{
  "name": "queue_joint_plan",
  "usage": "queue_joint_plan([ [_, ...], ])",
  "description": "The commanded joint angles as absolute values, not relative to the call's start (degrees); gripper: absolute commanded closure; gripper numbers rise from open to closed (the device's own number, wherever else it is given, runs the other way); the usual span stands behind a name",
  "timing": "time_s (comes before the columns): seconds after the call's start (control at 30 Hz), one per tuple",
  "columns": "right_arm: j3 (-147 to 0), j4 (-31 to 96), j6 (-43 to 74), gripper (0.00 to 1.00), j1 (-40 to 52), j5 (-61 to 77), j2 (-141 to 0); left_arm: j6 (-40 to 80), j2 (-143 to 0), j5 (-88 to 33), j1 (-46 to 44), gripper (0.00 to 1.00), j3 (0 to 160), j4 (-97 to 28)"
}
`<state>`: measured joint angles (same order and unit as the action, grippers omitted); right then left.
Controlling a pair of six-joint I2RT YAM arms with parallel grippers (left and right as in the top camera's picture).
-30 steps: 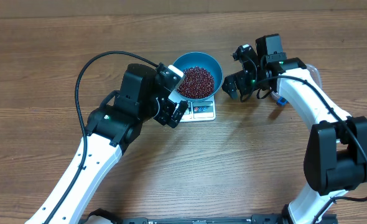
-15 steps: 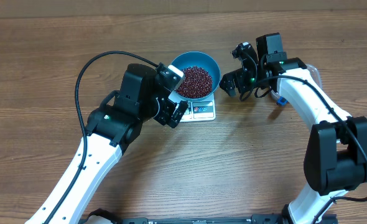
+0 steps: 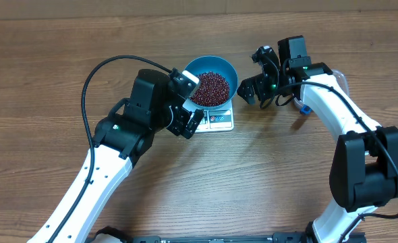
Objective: Scoop item into bowl and weigh 150g on scale
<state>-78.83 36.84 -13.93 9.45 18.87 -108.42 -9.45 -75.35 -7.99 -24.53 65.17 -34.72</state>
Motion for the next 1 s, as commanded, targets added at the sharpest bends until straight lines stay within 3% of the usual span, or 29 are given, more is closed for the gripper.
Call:
queue_joint_plan([
  [0.0, -78.70, 36.32, -13.26, 0.00, 9.43, 21.10, -108.79, -10.52, -74.24, -8.82, -24.40, 0.00, 65.12, -34.70],
  [0.97, -78.70, 36.25, -10.70, 0.00, 9.56, 22.17, -108.97, -10.52, -74.24, -8.82, -24.40, 0.00, 65.12, -34.70],
])
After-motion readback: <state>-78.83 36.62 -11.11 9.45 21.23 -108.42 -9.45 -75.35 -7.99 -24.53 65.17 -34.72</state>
